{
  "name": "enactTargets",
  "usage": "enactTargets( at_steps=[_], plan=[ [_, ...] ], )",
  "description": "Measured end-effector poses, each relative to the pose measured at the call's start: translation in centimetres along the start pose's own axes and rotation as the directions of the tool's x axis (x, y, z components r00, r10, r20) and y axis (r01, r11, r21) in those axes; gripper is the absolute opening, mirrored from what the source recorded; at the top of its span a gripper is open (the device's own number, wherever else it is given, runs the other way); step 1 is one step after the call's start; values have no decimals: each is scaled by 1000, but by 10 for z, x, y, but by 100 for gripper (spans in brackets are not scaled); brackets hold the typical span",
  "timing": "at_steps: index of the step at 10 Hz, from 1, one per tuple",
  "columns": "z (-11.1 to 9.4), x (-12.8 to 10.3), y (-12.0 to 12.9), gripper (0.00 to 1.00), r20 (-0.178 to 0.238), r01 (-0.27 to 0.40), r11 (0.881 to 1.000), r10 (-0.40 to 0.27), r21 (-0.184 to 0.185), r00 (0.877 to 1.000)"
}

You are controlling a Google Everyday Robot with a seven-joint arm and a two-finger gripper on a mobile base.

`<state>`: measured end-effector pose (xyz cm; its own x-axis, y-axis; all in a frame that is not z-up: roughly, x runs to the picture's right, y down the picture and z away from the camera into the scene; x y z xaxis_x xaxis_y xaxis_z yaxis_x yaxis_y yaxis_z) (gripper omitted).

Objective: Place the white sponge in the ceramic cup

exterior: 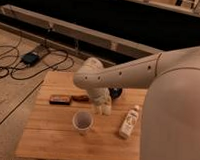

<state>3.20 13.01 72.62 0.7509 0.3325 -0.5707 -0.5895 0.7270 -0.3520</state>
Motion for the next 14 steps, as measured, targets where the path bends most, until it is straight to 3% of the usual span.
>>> enactTargets(
  at_steps=[7,11,13,14],
  plan=[
    [-26,-5,46,0,-16,63,998,-63,2,998],
    [-24,2,65,0,-48,86,996,-87,-27,995],
    [-22,2,71,10,-62,101,994,-104,-42,993],
    [-21,1,73,20,-68,108,993,-111,-48,992]
  ],
)
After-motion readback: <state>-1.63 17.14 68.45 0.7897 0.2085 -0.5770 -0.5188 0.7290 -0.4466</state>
